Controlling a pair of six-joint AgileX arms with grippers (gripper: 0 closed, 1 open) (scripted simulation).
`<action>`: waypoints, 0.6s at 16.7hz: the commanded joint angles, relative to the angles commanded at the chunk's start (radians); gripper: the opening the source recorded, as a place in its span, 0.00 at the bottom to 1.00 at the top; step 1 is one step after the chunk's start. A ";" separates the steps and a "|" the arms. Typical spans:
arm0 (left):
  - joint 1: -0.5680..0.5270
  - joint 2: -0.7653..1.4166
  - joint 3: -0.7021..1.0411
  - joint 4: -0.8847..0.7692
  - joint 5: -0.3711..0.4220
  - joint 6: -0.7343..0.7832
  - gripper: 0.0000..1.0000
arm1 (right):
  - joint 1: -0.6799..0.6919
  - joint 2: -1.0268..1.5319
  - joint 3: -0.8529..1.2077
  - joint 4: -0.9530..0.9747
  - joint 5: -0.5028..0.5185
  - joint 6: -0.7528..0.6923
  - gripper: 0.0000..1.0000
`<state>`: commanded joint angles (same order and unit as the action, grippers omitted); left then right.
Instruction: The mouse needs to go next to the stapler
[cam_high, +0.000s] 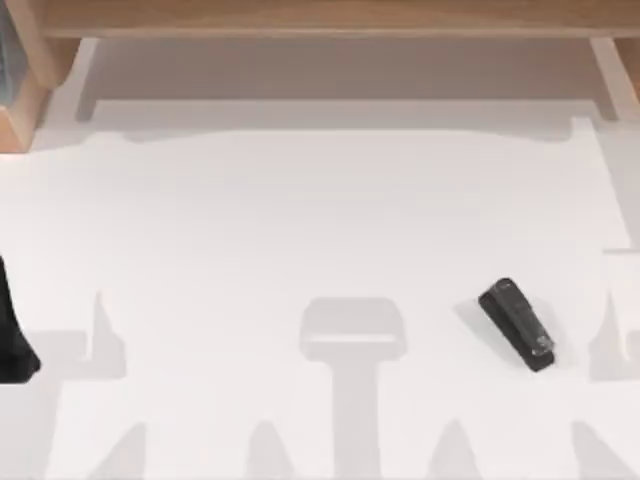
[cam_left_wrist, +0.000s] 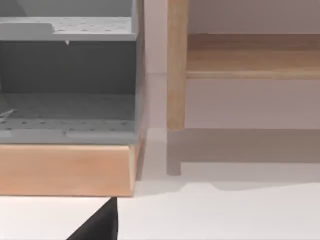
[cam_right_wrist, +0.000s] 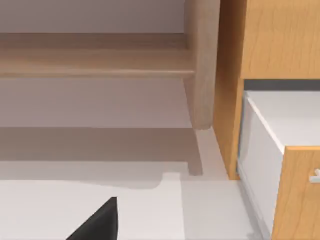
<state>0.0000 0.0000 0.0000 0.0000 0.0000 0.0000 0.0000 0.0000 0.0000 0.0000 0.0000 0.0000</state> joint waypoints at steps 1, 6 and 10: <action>0.000 0.000 0.000 0.000 0.000 0.000 1.00 | 0.000 0.000 0.000 0.000 0.000 0.000 1.00; 0.000 0.000 0.000 0.000 0.000 0.000 1.00 | -0.049 0.102 0.100 -0.093 0.004 0.004 1.00; 0.000 0.000 0.000 0.000 0.000 0.000 1.00 | -0.142 0.369 0.364 -0.297 0.011 0.011 1.00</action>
<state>0.0000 0.0000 0.0000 0.0000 0.0000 0.0000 -0.1423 0.3685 0.3641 -0.2975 0.0106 0.0108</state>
